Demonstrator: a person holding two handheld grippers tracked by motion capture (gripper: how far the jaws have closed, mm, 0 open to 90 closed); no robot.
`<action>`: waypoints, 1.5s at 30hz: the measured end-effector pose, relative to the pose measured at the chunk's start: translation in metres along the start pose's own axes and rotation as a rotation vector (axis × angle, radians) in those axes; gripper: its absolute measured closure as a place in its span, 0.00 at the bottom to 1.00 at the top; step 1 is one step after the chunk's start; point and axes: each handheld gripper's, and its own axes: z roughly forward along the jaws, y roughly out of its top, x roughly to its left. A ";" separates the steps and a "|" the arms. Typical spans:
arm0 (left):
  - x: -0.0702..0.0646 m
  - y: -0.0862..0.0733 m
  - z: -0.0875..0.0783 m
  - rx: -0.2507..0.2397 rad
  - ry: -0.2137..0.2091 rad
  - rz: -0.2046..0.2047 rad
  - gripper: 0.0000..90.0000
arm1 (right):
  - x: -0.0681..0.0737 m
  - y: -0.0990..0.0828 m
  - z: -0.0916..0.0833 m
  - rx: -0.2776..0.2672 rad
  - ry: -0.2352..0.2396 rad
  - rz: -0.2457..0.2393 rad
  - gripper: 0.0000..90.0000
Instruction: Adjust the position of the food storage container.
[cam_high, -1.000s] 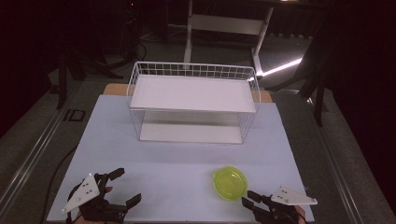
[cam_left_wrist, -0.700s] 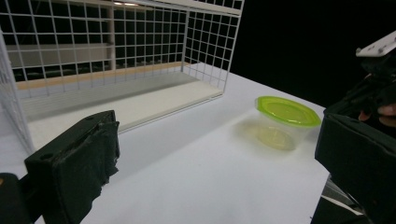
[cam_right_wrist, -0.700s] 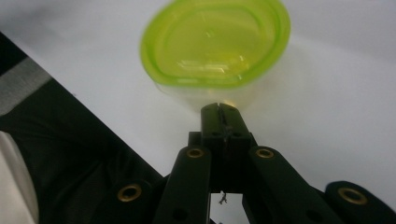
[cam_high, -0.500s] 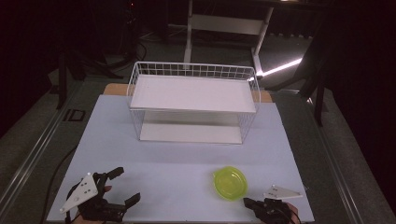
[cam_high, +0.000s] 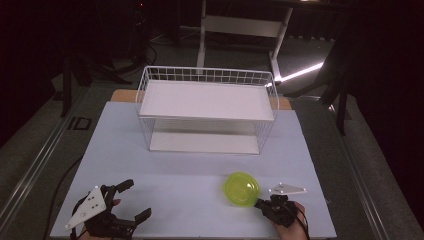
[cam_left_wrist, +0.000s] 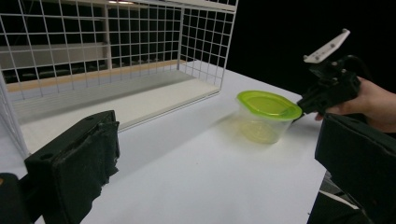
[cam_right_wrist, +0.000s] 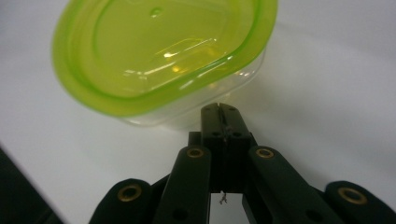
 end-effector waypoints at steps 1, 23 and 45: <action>0.000 0.000 0.000 0.000 0.000 0.000 0.01 | 0.000 0.003 0.003 -0.004 0.001 -0.004 1.00; 0.000 -0.003 -0.002 0.010 0.007 -0.002 0.01 | 0.001 0.021 0.024 0.028 0.004 0.023 1.00; -0.003 -0.004 -0.009 0.015 0.022 -0.006 0.01 | 0.041 0.072 0.089 0.057 0.085 -0.028 1.00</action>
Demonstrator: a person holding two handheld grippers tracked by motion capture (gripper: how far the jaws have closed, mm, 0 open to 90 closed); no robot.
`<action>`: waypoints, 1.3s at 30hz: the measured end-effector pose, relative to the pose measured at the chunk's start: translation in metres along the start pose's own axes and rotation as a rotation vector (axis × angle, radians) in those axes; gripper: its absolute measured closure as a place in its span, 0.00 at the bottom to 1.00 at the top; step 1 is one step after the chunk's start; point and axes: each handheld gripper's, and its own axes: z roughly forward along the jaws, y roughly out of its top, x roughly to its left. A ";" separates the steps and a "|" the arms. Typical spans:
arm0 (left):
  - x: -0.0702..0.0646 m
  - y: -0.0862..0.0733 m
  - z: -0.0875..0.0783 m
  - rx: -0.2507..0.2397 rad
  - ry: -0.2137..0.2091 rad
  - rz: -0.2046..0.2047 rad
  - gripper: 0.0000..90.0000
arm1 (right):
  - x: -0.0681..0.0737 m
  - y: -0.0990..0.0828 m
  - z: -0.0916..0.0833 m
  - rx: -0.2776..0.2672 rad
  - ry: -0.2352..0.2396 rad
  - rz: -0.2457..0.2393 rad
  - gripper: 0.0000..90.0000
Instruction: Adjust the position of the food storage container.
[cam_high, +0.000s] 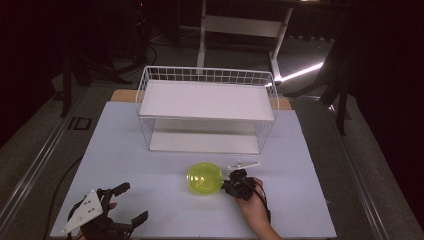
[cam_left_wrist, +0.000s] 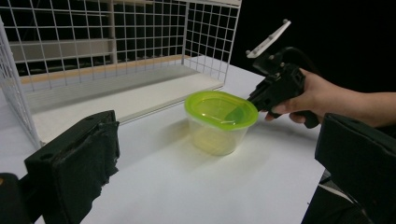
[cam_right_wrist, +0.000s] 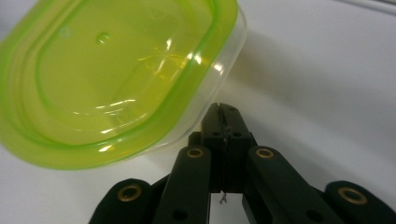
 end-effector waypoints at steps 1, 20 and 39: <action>0.000 0.000 0.000 0.000 0.002 0.000 0.01 | 0.000 0.000 0.000 0.000 0.000 0.000 1.00; -0.001 -0.001 0.003 0.017 -0.010 0.007 0.01 | 0.014 -0.002 0.005 0.020 0.032 0.002 1.00; -0.001 0.000 0.008 0.017 -0.026 0.003 0.01 | 0.026 0.006 0.013 0.015 0.037 -0.012 1.00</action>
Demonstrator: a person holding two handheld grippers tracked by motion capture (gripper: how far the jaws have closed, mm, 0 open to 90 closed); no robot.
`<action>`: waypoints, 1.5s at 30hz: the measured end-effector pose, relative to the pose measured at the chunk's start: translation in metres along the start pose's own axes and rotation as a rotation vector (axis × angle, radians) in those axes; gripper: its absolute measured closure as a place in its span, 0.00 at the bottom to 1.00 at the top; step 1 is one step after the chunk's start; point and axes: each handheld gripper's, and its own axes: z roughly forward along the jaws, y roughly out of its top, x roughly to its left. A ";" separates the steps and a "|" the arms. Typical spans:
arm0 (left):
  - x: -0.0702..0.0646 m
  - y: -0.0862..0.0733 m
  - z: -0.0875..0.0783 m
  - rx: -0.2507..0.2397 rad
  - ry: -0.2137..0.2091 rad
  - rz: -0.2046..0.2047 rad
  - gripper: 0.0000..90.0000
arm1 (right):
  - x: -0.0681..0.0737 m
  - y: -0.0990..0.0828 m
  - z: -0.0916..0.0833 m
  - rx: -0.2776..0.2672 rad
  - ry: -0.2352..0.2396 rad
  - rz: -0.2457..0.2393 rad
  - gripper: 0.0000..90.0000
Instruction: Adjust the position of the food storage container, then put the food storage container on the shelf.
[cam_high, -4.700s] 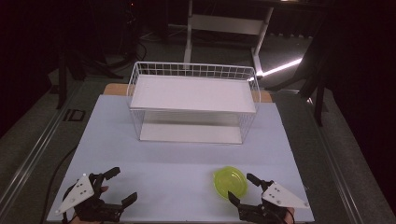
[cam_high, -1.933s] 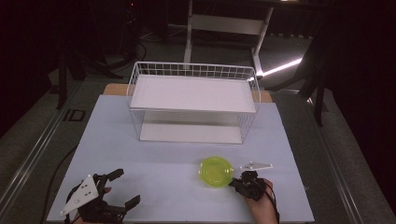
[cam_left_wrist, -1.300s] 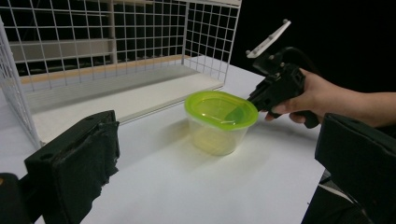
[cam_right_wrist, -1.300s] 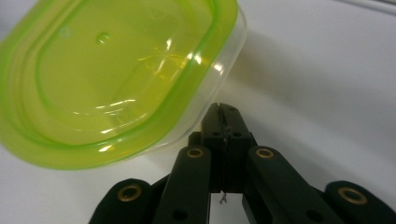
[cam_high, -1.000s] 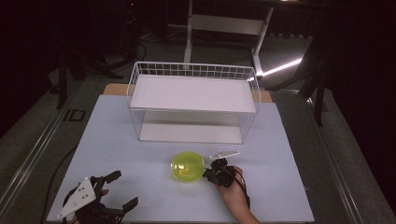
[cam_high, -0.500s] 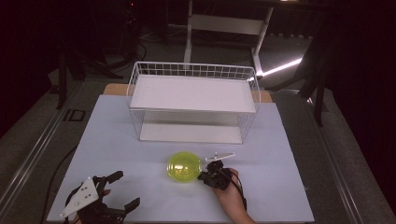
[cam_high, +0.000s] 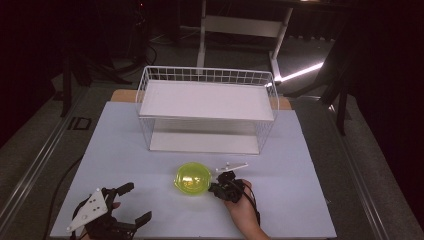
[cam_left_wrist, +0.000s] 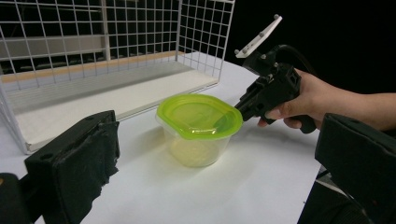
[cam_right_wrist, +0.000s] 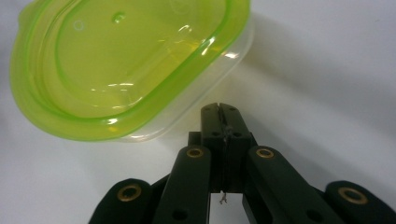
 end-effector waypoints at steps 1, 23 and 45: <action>0.000 0.000 0.000 0.001 0.000 0.001 0.01 | -0.001 0.000 -0.001 -0.005 0.002 0.001 1.00; -0.001 0.028 0.019 0.117 -0.018 0.064 0.01 | 0.022 -0.015 -0.096 -0.298 -0.041 -0.118 0.14; 0.033 0.051 0.080 0.171 -0.090 -0.090 0.01 | 0.015 0.014 -0.089 -0.379 -0.056 -0.073 0.15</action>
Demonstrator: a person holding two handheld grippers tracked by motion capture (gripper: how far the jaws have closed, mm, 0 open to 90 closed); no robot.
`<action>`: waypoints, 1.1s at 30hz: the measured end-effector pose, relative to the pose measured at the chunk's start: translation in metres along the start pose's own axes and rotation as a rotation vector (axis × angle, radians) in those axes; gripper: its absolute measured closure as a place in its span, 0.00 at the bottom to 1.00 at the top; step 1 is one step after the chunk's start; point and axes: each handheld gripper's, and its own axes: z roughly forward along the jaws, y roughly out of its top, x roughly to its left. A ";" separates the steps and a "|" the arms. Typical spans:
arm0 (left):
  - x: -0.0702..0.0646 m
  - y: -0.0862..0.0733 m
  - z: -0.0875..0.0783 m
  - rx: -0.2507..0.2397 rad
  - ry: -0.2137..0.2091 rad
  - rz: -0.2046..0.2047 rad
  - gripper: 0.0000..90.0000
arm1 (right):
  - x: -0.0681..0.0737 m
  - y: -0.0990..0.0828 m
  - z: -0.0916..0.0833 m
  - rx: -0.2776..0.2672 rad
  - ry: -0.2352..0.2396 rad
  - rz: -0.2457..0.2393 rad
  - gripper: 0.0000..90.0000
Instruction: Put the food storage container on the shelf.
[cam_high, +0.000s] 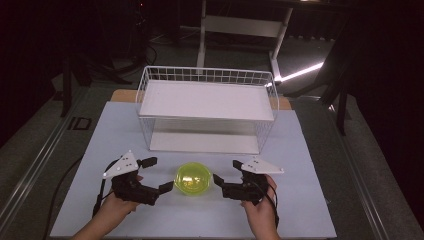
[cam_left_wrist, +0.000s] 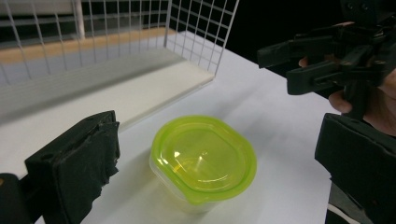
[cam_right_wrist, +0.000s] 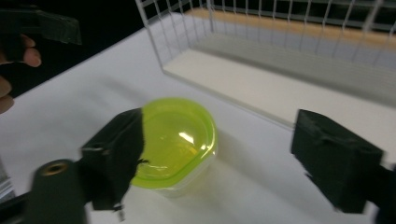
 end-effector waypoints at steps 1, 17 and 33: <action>0.002 0.000 0.003 0.010 0.002 -0.008 0.01 | -0.001 0.001 0.003 0.005 0.032 0.025 0.15; 0.026 -0.014 0.043 0.186 0.090 -0.211 0.23 | -0.004 -0.010 0.046 0.100 0.031 0.218 0.32; 0.027 -0.028 0.054 0.270 0.088 -0.292 0.62 | -0.009 -0.033 0.047 0.178 0.066 0.327 0.60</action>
